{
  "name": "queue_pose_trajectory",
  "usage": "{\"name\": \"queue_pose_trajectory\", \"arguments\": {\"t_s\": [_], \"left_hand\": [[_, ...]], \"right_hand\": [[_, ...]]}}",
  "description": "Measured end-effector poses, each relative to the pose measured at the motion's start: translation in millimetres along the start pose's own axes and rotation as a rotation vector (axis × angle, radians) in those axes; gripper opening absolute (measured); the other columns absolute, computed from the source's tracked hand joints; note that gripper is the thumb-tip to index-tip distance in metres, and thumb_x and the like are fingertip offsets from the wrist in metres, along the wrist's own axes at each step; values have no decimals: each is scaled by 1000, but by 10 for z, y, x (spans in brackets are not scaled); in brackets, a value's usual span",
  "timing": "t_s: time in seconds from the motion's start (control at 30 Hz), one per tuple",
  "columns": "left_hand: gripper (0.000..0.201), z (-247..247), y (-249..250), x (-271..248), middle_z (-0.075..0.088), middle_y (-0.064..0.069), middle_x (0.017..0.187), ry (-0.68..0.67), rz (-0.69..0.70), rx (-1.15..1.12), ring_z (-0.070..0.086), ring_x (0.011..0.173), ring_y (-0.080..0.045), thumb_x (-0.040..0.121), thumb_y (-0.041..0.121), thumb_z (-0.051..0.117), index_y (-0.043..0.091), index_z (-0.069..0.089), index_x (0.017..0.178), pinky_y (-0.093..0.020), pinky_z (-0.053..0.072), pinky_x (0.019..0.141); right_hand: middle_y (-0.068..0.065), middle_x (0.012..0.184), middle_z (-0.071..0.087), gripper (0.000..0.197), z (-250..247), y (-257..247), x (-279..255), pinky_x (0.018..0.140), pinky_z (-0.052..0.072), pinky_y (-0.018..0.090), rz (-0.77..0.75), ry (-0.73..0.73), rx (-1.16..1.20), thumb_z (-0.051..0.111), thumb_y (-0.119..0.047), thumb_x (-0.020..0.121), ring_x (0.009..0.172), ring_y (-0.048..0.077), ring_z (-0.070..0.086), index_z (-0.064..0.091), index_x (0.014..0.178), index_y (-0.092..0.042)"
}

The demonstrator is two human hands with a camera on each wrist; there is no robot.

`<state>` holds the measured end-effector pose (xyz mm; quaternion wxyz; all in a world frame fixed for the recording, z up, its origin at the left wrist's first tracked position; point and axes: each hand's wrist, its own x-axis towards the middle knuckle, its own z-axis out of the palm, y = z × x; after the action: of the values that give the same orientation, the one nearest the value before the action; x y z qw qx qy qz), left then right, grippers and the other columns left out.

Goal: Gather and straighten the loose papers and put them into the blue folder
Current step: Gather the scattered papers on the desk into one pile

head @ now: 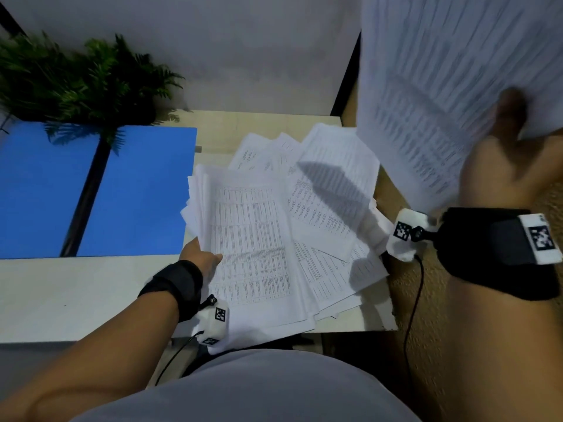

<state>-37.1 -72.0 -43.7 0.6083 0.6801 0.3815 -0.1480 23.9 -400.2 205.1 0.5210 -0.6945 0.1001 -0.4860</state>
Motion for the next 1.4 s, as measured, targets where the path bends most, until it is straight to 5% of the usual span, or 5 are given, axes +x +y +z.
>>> {"name": "queue_pose_trajectory", "arguments": {"t_s": [0.33,0.53,0.9,1.13,1.4], "left_hand": [[37,96,75,-33,56,-10,130,12,99,137,54,114,-29,96,23,49,9,46,131,-37,43,101],[63,164,87,-68,20,-5,161,16,8,61,22,147,-24,101,45,31,13,15,153,-32,19,116],[52,272,10,-109,51,-8,129,-49,122,209,51,113,-24,91,18,61,10,36,135,-35,44,95],[58,51,-74,108,60,-7,125,135,17,128,60,113,-29,81,20,74,6,51,132,-39,48,97],[92,22,-586,679,70,1,118,45,-38,-77,66,108,-26,40,33,93,28,55,124,-51,51,94]], "right_hand": [[3,100,69,40,389,675,-858,82,57,27,668,-571,11,66,11,74,90,12,66,64,108,-7],[1,90,61,46,535,1278,-1634,76,59,41,851,-763,-288,78,-17,65,80,23,62,48,101,-19],[4,109,48,35,592,1531,-2001,79,36,20,788,-1006,-505,36,-10,101,97,15,45,45,133,-1],[15,139,41,63,323,1719,-1463,102,37,45,829,-438,-882,67,-31,85,127,33,41,39,137,-11],[4,82,56,22,223,2021,-1389,66,45,23,876,-655,-526,76,-26,78,74,23,55,57,76,-16]]}}
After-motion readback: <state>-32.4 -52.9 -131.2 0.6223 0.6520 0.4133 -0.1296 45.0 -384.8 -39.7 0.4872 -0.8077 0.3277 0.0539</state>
